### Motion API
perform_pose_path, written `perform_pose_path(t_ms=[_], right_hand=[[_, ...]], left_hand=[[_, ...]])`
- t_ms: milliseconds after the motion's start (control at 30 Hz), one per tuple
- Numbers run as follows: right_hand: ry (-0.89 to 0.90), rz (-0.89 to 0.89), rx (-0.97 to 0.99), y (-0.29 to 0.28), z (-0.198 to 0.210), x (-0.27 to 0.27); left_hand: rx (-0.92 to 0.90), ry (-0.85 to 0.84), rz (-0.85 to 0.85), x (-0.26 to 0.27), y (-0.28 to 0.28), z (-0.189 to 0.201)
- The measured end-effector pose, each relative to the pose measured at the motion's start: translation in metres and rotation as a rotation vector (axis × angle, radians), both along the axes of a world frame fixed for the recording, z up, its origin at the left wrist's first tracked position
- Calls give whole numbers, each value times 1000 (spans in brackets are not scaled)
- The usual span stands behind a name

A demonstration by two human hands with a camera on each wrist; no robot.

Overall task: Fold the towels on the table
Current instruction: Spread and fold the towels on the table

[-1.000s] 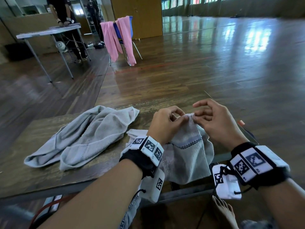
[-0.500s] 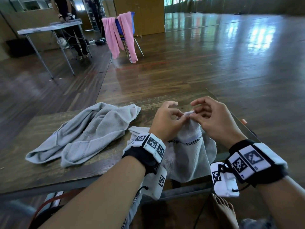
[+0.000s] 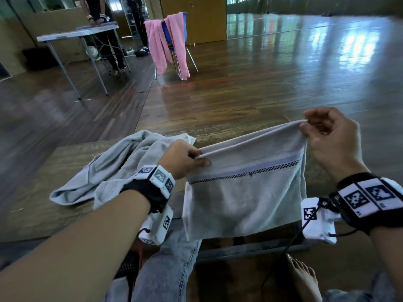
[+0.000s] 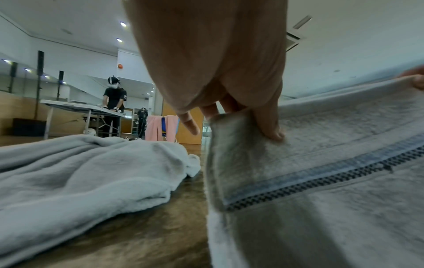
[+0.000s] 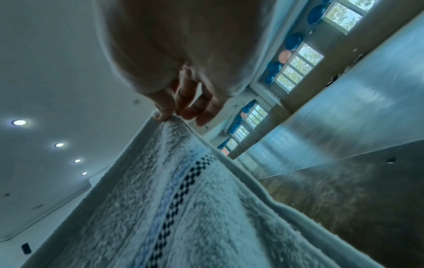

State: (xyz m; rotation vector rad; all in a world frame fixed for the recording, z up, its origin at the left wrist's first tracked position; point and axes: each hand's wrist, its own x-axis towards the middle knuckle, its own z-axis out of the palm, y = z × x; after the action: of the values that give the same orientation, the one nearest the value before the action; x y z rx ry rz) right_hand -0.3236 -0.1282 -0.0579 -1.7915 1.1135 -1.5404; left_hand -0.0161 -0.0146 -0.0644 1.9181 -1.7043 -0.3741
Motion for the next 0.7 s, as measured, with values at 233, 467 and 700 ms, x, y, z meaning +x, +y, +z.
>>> perform_pose_path(t_ms=[233, 467, 700], right_hand=[[226, -126, 84, 7, -5, -11], [569, -175, 105, 24, -5, -18], [723, -91, 398, 19, -9, -22]], left_hand=[[15, 25, 8, 28, 25, 10], [-35, 99, -105, 29, 36, 29], [135, 37, 11, 32, 35, 40]])
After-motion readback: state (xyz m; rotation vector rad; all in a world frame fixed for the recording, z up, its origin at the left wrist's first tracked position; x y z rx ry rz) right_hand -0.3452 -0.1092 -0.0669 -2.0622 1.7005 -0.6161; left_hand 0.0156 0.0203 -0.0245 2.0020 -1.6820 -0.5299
